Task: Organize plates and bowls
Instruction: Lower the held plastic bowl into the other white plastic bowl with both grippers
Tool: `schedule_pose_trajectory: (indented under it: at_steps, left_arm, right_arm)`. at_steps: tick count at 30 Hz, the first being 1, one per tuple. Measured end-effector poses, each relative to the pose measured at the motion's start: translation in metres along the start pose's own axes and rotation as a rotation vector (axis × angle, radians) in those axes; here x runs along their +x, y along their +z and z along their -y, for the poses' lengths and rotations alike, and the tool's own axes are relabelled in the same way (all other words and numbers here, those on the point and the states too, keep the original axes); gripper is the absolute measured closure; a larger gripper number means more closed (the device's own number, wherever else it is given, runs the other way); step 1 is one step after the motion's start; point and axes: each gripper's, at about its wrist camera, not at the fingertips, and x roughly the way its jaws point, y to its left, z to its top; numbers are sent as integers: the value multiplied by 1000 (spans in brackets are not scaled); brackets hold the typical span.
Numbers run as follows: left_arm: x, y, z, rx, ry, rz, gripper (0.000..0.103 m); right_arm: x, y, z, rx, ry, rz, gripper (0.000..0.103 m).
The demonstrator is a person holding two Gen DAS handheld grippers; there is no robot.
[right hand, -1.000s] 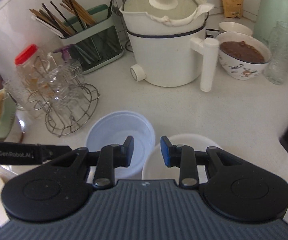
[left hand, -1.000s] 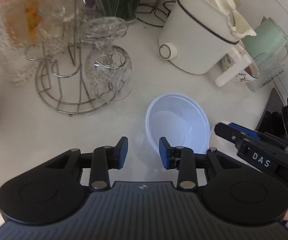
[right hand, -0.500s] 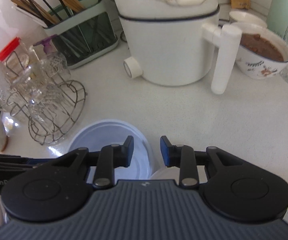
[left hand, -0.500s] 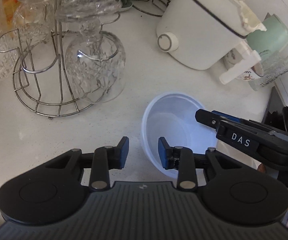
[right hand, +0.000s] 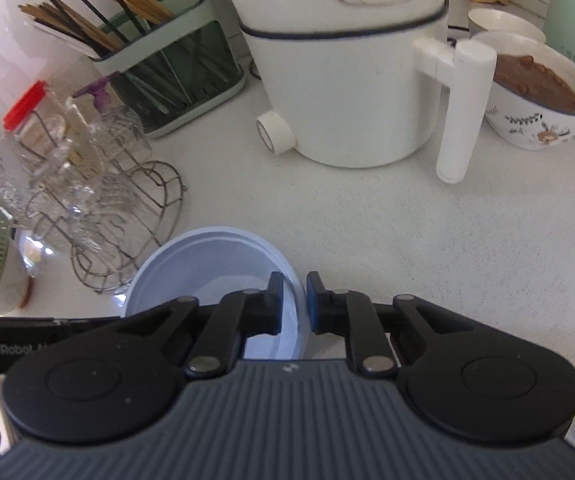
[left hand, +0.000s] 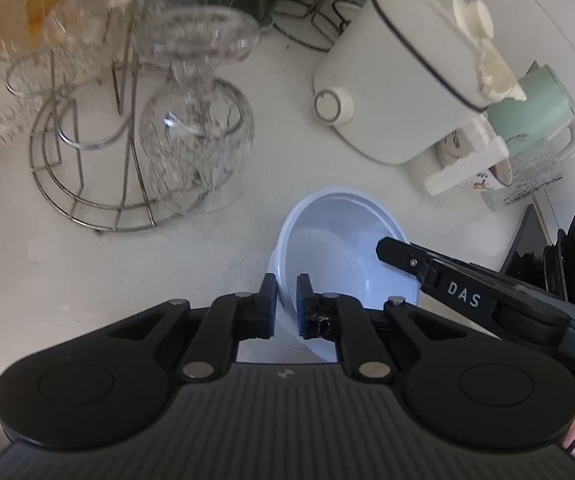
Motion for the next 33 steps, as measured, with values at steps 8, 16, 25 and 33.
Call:
schedule_pose_trajectory:
  at_steps: [8,16,25,33]
  left_arm:
    - [-47,1,4,-14,-2,60,91]
    - [-103,-5,11,-25,-10,127,91]
    - [-161,-23,11,-45,-16,187,91]
    - [-188,-44,1,-78,9,229,91]
  right_arm:
    - [-34,6,-14,-3,30,14,88]
    - [-79,9,-37,-22,48,46,88]
    - [-125,0,-61,-25,82,65,88]
    - [-146,-14,-75,-43,155,73,88]
